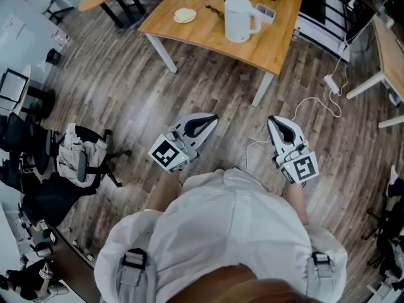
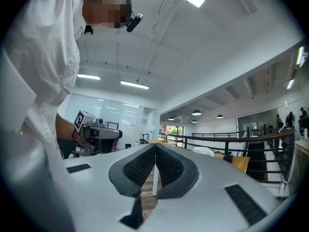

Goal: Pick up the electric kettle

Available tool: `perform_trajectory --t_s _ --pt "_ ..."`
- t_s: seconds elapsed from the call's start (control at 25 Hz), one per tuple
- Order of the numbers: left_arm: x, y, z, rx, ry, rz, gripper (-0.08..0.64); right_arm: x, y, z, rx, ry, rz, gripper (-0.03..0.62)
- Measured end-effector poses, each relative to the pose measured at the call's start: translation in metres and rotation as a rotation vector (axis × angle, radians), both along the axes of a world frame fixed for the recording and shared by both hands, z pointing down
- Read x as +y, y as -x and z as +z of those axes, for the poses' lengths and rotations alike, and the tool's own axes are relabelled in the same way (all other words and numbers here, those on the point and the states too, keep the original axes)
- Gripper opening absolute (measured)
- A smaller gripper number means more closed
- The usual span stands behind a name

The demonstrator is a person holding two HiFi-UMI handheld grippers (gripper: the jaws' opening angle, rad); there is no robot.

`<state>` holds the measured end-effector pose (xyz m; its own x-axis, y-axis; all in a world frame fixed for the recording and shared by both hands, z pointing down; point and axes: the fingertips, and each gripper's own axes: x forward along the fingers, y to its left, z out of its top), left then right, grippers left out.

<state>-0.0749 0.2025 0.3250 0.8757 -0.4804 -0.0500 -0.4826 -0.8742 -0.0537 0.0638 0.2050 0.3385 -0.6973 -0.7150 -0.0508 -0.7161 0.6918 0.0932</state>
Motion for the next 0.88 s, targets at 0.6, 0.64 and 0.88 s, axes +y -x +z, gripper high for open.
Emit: perform_trajectory --t_s 0.6,0.64,0.88 --pt "-0.017 -0.021 0.005 -0.005 -0.001 -0.045 0.006 -0.02 -0.026 0.012 0.0 0.006 -0.032 0.011" --pt "-0.017 -0.021 0.006 -0.005 0.0 -0.05 0.006 -0.02 -0.026 0.014 0.002 0.009 -0.034 0.011" --pt "-0.032 -0.019 0.011 -0.002 0.013 -0.07 0.007 -0.035 -0.028 0.018 0.003 0.018 -0.046 0.011"
